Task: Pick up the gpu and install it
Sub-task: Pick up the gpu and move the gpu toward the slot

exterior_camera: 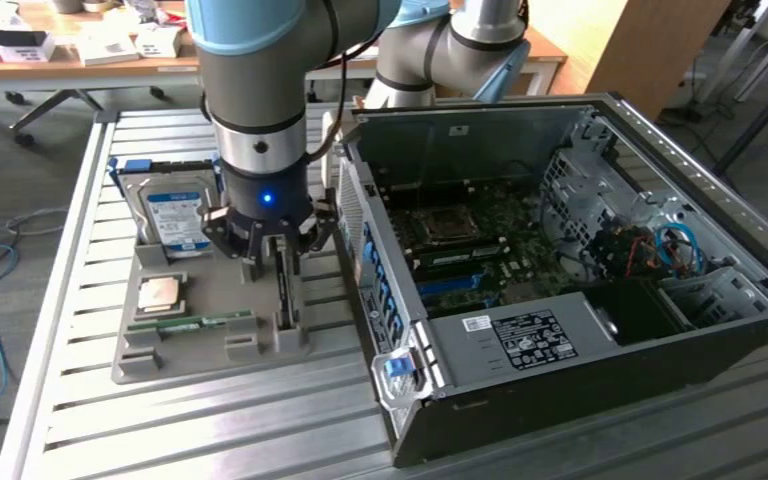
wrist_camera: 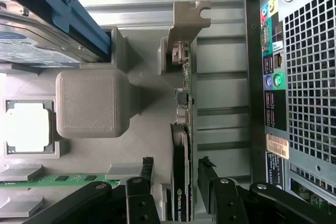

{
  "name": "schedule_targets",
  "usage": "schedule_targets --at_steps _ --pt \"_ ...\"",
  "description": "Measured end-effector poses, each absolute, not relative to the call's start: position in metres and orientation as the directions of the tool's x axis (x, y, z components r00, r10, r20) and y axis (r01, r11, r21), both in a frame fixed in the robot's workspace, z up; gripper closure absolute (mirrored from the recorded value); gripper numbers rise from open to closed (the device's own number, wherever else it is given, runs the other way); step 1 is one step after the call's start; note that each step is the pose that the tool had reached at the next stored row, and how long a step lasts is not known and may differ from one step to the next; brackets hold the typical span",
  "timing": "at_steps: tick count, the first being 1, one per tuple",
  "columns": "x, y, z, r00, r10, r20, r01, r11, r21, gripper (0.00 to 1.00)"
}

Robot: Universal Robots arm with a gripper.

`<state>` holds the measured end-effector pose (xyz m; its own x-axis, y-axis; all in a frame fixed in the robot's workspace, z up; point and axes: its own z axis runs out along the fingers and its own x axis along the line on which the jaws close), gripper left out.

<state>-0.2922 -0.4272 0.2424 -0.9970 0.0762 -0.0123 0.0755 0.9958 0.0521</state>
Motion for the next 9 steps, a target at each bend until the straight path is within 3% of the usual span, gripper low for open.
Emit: schedule_targets --at_steps 9 --pt "-0.2898 -0.4272 0.2410 -0.997 0.076 -0.012 0.076 0.996 0.052 0.53"
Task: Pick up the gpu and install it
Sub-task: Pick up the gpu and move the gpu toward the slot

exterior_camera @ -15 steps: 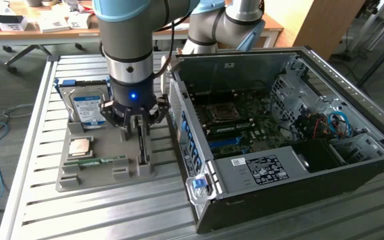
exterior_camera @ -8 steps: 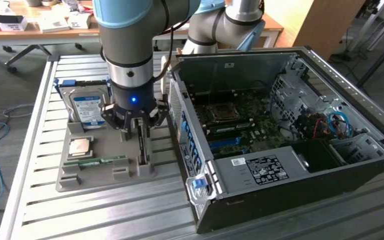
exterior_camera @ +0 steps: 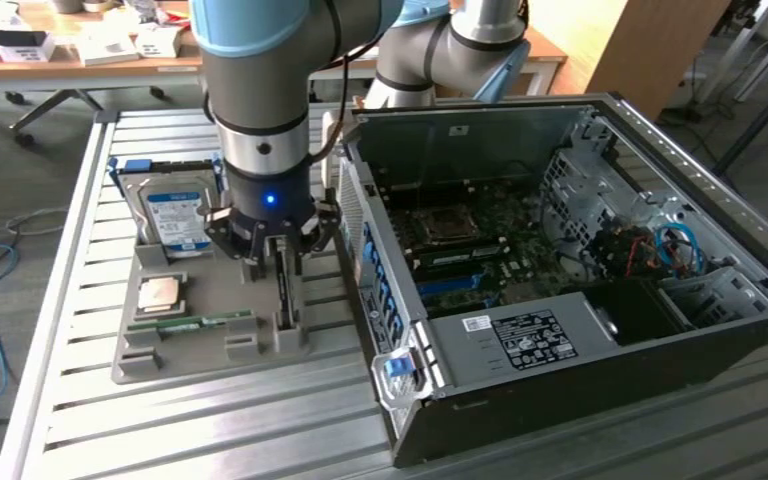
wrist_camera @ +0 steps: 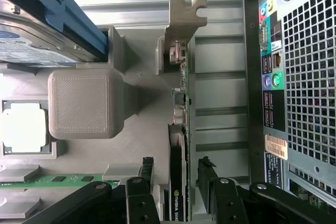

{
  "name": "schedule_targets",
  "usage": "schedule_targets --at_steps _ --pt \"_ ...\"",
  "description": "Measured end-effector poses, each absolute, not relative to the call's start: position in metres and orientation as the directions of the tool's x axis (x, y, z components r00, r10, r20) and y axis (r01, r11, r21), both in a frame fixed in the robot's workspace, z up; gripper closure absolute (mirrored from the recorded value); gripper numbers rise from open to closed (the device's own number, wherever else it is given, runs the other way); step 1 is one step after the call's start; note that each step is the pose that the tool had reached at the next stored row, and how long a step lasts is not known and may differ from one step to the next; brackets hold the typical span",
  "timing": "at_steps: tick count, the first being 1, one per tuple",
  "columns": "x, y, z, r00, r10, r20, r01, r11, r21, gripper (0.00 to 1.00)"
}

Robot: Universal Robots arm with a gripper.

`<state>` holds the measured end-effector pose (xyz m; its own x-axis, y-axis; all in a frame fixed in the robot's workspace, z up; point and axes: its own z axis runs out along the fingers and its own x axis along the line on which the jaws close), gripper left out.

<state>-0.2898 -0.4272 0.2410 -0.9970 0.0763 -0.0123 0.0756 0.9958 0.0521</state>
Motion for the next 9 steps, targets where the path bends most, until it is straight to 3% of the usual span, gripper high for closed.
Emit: schedule_targets --at_steps 9 --pt "-0.2897 -0.4272 0.2382 -0.997 0.076 -0.012 0.075 0.996 0.052 0.53"
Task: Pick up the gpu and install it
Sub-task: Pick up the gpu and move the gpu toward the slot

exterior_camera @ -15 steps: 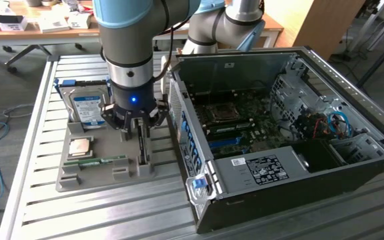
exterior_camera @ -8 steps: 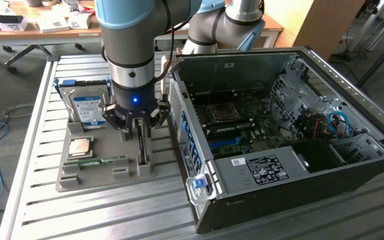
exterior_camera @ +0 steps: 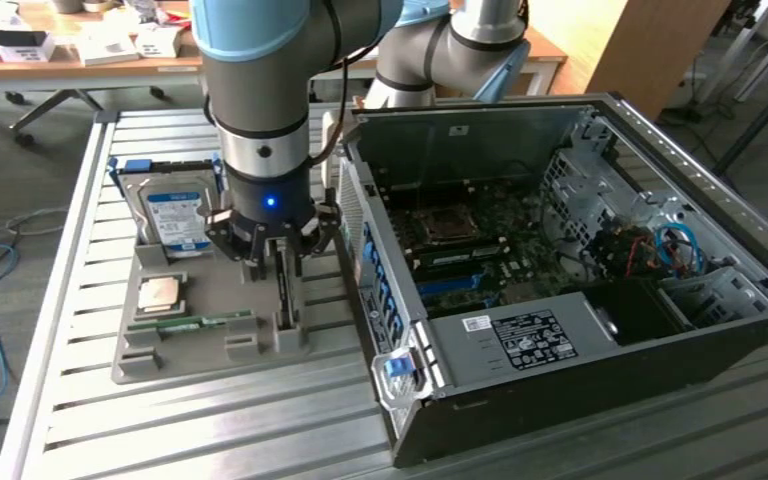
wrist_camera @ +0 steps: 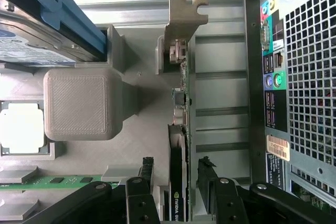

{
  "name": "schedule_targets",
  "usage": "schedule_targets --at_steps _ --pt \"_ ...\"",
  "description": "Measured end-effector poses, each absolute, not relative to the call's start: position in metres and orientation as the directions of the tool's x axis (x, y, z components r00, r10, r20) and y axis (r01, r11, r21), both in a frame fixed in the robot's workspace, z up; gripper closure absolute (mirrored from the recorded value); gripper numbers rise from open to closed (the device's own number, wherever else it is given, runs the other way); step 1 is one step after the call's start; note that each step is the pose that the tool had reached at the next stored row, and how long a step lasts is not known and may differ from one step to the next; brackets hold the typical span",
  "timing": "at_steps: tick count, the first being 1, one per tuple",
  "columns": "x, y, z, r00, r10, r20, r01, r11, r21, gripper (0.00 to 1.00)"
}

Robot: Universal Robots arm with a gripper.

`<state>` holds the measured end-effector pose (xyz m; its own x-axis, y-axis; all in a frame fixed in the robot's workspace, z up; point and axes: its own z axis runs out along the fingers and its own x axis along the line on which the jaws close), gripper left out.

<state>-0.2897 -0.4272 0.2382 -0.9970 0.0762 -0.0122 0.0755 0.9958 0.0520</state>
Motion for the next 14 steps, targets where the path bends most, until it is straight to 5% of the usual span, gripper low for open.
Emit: schedule_targets --at_steps 14 --pt "-0.2900 -0.4271 0.2341 -0.997 0.076 -0.012 0.075 0.996 0.052 0.53"
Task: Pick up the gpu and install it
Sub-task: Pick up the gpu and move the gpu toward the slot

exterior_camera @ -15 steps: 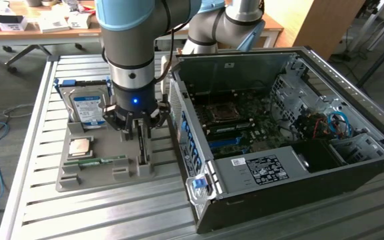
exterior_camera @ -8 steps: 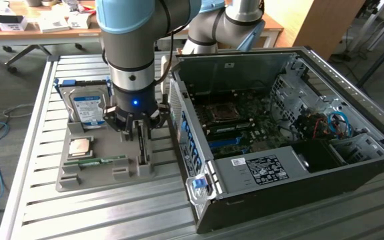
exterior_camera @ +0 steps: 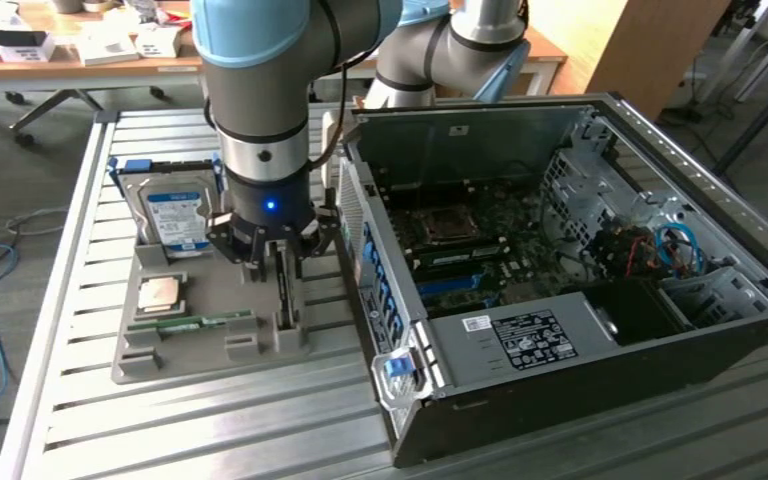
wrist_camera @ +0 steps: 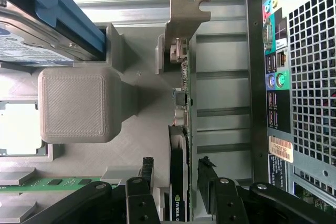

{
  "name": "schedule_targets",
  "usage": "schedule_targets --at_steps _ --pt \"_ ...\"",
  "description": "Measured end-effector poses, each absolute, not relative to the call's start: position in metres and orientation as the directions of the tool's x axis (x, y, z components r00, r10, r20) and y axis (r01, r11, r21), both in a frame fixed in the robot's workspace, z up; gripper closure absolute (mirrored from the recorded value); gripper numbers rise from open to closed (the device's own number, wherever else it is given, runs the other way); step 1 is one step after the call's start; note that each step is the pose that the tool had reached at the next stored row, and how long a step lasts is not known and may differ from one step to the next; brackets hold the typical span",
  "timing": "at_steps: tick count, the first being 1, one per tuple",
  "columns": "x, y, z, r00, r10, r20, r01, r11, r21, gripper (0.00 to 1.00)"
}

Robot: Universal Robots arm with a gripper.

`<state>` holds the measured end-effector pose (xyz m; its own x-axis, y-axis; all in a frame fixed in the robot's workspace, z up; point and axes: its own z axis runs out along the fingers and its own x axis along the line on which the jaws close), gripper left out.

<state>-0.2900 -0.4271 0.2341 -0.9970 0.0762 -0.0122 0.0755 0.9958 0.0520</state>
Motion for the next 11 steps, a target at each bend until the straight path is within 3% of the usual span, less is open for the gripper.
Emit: schedule_targets --at_steps 5,7,8,11 --pt "-0.2900 -0.4271 0.2341 -0.997 0.076 -0.012 0.075 0.996 0.052 0.53" --pt "-0.2900 -0.4271 0.2341 -0.997 0.076 -0.012 0.075 0.996 0.052 0.55" --pt "-0.2900 -0.4271 0.2341 -0.997 0.076 -0.012 0.075 0.996 0.052 0.61" --pt "-0.2898 -0.4271 0.2340 -0.997 0.076 -0.012 0.076 0.996 0.052 0.61"
